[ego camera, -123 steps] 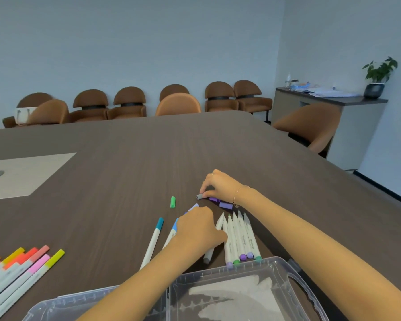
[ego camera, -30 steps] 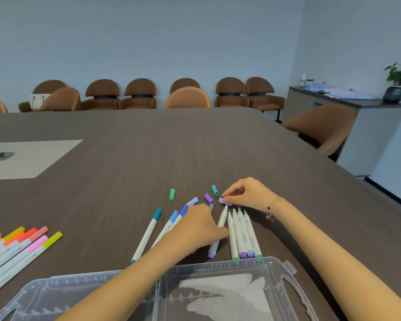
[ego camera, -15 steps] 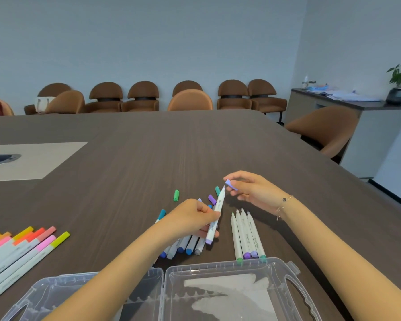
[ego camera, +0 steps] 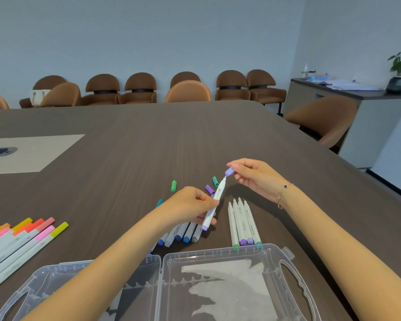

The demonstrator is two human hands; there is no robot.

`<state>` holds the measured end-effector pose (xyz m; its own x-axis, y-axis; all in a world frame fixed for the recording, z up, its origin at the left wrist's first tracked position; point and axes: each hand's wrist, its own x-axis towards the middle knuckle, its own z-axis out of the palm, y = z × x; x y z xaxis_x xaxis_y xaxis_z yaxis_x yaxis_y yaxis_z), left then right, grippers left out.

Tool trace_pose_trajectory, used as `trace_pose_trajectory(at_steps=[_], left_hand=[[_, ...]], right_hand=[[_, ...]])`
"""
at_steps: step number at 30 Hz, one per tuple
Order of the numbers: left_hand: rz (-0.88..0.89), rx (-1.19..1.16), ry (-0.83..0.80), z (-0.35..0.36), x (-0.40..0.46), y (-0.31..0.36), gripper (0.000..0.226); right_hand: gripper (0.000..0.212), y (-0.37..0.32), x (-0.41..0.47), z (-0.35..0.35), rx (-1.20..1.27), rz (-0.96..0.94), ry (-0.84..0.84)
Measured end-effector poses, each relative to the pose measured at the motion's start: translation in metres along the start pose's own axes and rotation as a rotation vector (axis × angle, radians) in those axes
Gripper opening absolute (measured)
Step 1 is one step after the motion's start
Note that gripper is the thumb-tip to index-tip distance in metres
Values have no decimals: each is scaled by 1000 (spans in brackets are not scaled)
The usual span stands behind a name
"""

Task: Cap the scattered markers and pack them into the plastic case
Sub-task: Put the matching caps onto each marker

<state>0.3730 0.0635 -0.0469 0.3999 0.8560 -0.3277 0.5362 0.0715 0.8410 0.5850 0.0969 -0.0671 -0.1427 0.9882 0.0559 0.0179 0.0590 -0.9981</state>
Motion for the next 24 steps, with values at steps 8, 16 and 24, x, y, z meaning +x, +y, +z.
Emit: trace_pose_trajectory(at_steps=[8,16,24], left_hand=[[-13,-10,-17,0,-1,1,12],[-13,-10,-20,1,-1,0,10],[-18,-2,-11,1,-2,0,9]], right_hand=[[21,-4,-1,6,-30,-36,1],[20,-4,0,7,-9,-32,44],[23,-2,-2,5,10,2,16]])
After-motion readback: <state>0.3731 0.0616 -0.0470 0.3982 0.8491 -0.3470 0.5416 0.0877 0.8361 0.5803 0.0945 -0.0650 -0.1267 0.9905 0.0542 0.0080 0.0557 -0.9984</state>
